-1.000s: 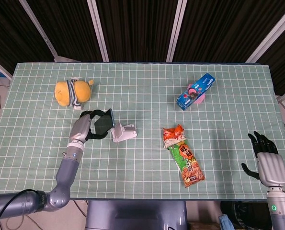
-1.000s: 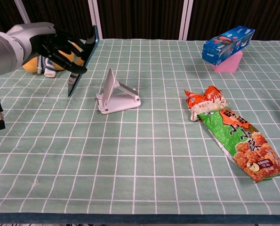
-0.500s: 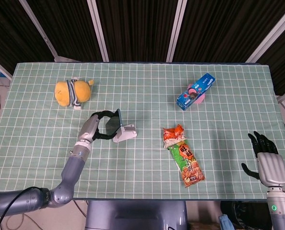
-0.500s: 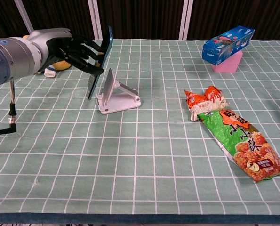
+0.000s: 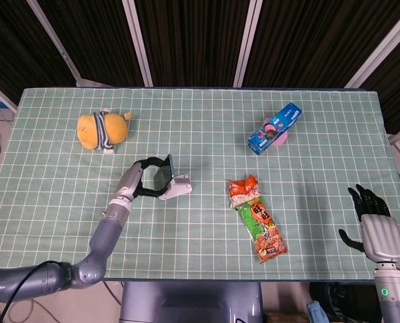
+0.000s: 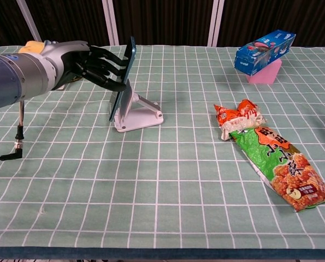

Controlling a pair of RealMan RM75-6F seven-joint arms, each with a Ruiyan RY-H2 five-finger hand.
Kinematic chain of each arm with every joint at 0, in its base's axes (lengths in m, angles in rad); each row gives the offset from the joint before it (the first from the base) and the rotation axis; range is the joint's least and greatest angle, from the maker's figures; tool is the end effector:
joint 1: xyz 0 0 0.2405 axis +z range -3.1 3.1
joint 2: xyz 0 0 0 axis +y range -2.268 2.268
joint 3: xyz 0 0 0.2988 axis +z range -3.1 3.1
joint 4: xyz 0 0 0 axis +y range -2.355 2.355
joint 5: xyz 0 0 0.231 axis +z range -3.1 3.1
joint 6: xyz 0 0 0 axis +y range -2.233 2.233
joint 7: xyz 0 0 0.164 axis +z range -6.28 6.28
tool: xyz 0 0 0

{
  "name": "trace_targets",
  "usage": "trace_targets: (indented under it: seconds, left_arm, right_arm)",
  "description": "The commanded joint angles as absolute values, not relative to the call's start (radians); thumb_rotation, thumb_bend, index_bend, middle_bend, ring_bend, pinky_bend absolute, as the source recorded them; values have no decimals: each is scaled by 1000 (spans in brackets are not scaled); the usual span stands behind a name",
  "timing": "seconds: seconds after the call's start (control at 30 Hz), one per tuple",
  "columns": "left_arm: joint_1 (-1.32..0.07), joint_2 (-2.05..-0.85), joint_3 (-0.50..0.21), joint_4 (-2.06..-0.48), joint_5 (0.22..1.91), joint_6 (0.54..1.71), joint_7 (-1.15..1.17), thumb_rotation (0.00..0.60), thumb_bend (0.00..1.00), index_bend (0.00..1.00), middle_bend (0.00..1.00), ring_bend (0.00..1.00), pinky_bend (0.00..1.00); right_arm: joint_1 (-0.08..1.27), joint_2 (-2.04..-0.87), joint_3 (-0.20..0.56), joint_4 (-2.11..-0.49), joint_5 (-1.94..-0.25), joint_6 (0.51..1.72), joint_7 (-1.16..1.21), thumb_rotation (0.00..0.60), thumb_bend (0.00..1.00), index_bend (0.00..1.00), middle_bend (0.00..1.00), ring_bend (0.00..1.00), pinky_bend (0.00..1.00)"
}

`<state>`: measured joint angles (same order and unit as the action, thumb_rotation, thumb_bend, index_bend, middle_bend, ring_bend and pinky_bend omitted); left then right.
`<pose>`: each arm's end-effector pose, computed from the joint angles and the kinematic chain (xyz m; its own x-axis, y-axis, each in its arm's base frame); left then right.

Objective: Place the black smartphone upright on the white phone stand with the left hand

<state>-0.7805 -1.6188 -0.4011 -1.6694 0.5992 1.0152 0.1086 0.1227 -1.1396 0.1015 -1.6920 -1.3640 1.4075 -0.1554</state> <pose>-0.1211 0.4016 -0.0482 -0.3233 0.3776 0.8677 0.9459 0.1026 0.3078 -0.3491 -0.2283 0.1459 0.4238 -0.0369 0.9050 -0.9022 0.0709 0.4254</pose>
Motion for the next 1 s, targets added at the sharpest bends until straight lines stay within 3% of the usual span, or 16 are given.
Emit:
trace_targets:
  seconds: [0.03, 1.0]
  left_arm:
    - [-781, -1629, -398, -1658, 612, 1009, 97, 600, 555, 576, 637, 115, 0]
    - [-773, -1661, -377, -1587, 675, 978, 46, 600, 550, 570, 633, 115, 0]
  right_arm:
    - [123, -1139, 102, -1693, -1364, 1407, -154, 600, 394, 22, 0, 0, 128]
    - [123, -1139, 101, -1691, -1366, 1407, -149, 600, 394, 22, 0, 0, 128]
